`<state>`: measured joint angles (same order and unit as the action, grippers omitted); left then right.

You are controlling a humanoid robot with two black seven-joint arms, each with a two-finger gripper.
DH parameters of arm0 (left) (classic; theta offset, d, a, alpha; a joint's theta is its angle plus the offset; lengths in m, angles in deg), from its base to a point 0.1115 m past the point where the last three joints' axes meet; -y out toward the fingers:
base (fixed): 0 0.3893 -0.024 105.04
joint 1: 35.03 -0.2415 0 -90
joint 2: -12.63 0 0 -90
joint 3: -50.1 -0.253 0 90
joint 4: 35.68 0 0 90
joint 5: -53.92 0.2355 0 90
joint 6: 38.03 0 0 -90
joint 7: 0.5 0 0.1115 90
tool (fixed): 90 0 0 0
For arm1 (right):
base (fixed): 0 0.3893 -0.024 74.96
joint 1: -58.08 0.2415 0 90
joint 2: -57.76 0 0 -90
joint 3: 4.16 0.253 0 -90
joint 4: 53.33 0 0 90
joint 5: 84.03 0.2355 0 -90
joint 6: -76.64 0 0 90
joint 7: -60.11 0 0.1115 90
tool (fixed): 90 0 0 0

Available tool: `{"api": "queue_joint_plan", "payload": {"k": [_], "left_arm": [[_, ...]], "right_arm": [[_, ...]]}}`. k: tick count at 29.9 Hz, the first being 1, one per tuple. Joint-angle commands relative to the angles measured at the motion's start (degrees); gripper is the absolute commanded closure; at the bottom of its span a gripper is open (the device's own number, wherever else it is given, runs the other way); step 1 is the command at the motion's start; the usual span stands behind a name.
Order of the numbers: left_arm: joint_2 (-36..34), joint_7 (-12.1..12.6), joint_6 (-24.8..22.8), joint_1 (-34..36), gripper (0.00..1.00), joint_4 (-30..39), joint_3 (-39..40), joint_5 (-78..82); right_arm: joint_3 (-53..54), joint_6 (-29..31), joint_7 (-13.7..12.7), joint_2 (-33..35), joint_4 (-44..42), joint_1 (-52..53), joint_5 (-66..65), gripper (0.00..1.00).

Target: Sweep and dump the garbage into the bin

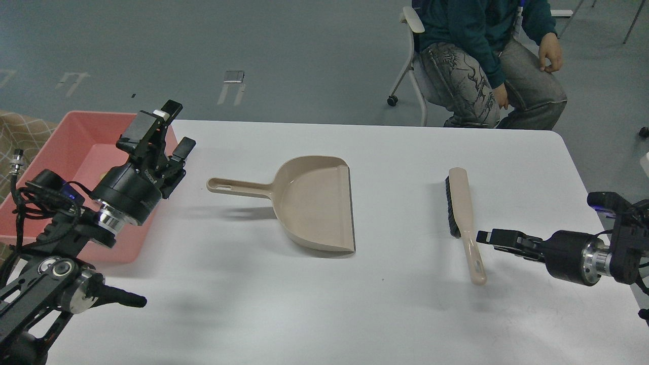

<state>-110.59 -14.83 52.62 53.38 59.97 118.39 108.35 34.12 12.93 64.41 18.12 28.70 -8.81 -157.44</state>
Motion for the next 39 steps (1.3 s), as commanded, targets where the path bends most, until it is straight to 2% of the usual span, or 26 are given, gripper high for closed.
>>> {"api": "queue_joint_plan", "payload": {"k": [1,6,12,15,21,23,26,27,30,35,39], "left_arm": [[-0.09,0.00,-0.03,0.18,0.02,-0.03,0.09,-0.02],[-0.18,0.62,-0.03,1.33,0.02,-0.03,0.18,-0.02],[-0.18,1.41,-0.38,9.23,0.02,-3.27,-0.09,-2.57],[-0.09,1.41,-1.78,16.33,0.02,-8.70,-0.96,-2.66],[0.96,1.32,-6.79,27.94,0.02,-22.93,-1.14,-2.84],[3.32,1.06,-8.63,31.80,0.02,-28.38,-2.10,-2.84],[6.67,0.44,-12.33,36.56,0.02,-34.82,-2.81,-2.92],[7.72,0.01,-13.90,38.05,0.02,-37.62,-2.73,-2.92],[10.45,-2.45,-17.68,41.13,0.02,-43.95,-2.63,-4.15],[13.88,-4.74,-22.52,42.64,0.02,-50.55,-2.72,-14.32],[16.60,-5.01,-27.00,42.64,0.02,-53.99,-2.90,-19.27]], "right_arm": [[0.99,0.08,0.00,1.40,0.24,0.00,0.11,0.10],[5.03,0.87,0.44,4.56,0.07,0.18,0.20,0.05],[16.72,0.96,0.62,4.83,-2.21,0.70,1.51,0.04],[22.25,0.96,0.62,3.70,-7.03,1.93,4.32,0.04],[23.50,0.96,1.06,-6.57,-23.53,16.06,4.68,0.04],[23.68,0.88,2.63,-10.70,-29.69,19.93,4.68,0.04],[23.68,0.70,6.76,-14.93,-36.39,24.34,4.68,0.04],[23.68,0.61,9.38,-17.20,-39.19,25.74,4.68,0.04],[24.03,-0.09,14.05,-23.01,-44.21,28.03,5.12,0.04],[27.44,-0.36,15.03,-30.57,-47.57,28.65,12.21,0.04],[28.07,-2.55,15.03,-35.41,-49.50,28.65,17.68,0.04]]}}
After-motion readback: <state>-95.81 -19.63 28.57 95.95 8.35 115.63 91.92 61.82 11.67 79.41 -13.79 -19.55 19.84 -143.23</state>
